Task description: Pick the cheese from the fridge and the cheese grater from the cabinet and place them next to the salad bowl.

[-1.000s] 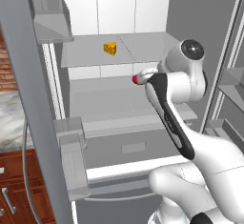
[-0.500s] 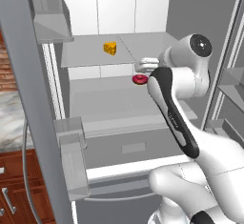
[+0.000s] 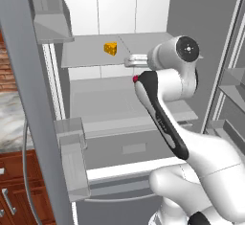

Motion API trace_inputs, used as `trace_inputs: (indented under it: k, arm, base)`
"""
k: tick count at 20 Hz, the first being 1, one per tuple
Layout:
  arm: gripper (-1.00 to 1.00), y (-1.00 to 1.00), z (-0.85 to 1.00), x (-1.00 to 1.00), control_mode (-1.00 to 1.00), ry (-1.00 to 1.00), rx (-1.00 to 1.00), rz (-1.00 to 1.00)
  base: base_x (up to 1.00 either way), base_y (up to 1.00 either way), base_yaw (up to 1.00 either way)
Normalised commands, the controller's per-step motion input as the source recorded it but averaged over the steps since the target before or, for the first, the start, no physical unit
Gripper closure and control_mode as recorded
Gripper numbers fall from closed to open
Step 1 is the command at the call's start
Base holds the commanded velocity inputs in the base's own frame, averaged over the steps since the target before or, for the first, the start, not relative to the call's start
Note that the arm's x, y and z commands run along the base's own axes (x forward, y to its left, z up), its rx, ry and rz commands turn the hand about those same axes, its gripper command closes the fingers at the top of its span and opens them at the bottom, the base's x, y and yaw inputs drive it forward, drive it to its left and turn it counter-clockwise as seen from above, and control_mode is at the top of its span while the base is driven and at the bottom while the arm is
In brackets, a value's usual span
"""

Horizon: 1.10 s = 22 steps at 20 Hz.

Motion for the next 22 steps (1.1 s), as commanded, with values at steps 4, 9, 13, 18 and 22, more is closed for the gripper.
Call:
trace_inputs:
  k: [4,9,13,18,22]
  arm:
    - [-1.0,0.0,0.33,0.25,-1.0,0.02,0.0,-0.02]
    - [-1.0,0.01,0.0,0.37,-1.0,0.0,0.0,-0.01]
    - [-1.0,0.04,0.0,0.5,-1.0,0.0,0.0,0.0]
    - [-1.0,0.2,0.0,0.53,-1.0,0.03,-0.02,0.0]
    - [-1.0,0.16,0.0,0.54,-1.0,0.12,-0.06,0.0]
  base:
    - [0.0,0.0,0.0]
    - [0.0,0.0,0.0]
    - [0.0,0.0,0.0]
    - [0.0,0.0,0.0]
    - [0.0,0.0,0.0]
